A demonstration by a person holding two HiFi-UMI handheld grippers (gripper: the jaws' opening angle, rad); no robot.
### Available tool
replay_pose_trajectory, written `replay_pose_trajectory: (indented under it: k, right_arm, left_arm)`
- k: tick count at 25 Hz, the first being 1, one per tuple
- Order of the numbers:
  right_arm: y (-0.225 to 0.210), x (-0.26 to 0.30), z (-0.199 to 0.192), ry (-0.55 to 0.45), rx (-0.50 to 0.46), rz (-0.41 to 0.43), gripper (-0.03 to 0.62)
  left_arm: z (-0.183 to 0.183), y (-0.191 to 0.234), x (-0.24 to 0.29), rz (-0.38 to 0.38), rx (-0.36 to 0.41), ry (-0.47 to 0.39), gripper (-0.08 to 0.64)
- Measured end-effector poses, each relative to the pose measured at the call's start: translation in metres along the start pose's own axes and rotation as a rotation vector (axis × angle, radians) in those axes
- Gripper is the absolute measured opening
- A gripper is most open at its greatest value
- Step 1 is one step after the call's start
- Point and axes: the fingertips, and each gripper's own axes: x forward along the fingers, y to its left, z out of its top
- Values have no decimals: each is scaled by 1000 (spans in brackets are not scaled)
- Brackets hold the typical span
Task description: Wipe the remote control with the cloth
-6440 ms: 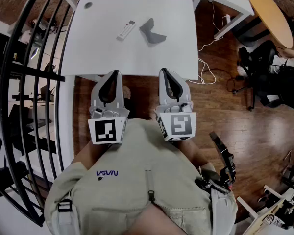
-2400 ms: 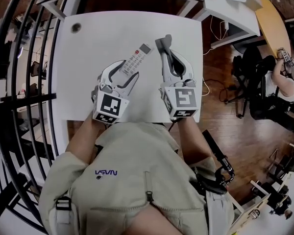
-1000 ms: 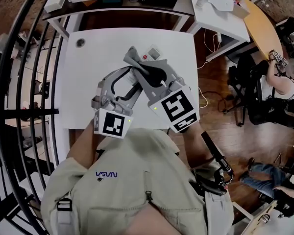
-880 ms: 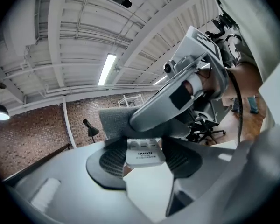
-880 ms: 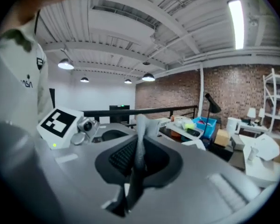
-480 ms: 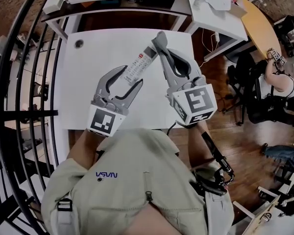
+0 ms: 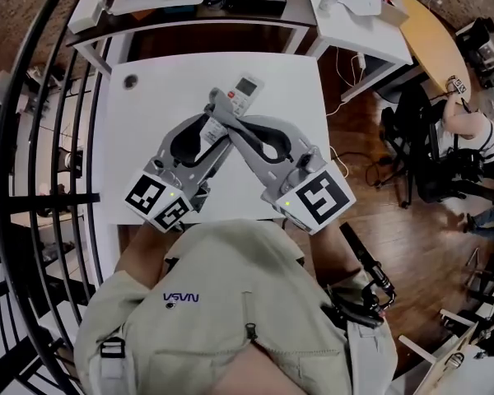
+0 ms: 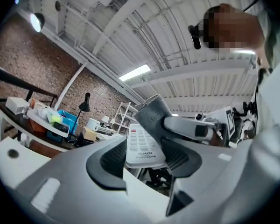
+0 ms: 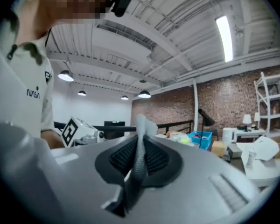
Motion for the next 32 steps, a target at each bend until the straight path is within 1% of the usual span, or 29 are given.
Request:
replay_pose_trajectory:
  k: [1,4,5,6,7,9,11,14,18,19,20,21,22,25,26,27,29,32]
  right_arm:
    - [-16,-7,2,-20,7,-64,23]
    - [-72,-30,8,-85,37,-313,23]
    - [-86,-35,10,-92,35,-373,24]
    - [-95,-37,9,-90,29,-410,24]
    - [-99,-36,6,-80,20,-424,24]
    - [-93,-29,-4,-54,-2,-398,24]
    - [-77,-18,-12,-31,-23,-338,24]
    - [-44,-3,-22,-5,-33,-218,24]
    - [5,11,-29,-2,-59,-16,24]
    - [12,11,-32,6,-56,18,24]
    - [15,11,-35,11,-46,33,23]
    - [11,9,-37,11,-27,24,23]
    - [1,7,-38,8,-1,-11,23]
    - [-54,-6,-41,0,65,-203,24]
    - [-71,-9,-42,0,80,-256,24]
    - [-83,-10,-42,1,88,-287,24]
    - [-92,-7,-43,6,75,-289,25]
    - [-84,4,-45,17,36,-228,25]
  left_arm:
    - [2,0,0,-15,-46,-12,244]
    - [8,0,0,-51,-165,-45,244]
    - [10,1,0,-59,-197,-53,244]
    - [11,2,0,-67,-225,-60,244]
    - [11,3,0,-73,-252,-66,244]
    - [11,4,0,-84,-295,-73,244]
    - [10,4,0,-92,-316,-73,244]
    - [12,5,1,-90,-336,-74,244]
    - [17,14,-1,-79,-373,-92,244]
    - [18,16,-2,-77,-381,-95,244]
    - [18,17,-2,-77,-389,-97,244]
    - [18,16,-2,-78,-396,-99,244]
    - [17,15,-2,-82,-404,-101,244]
    - [17,7,-2,-101,-415,-96,244]
    - [16,4,-1,-108,-416,-92,244]
    - [16,1,-1,-116,-419,-89,244]
    - [14,-3,0,-128,-426,-81,244]
    - [10,-9,1,-140,-436,-71,244]
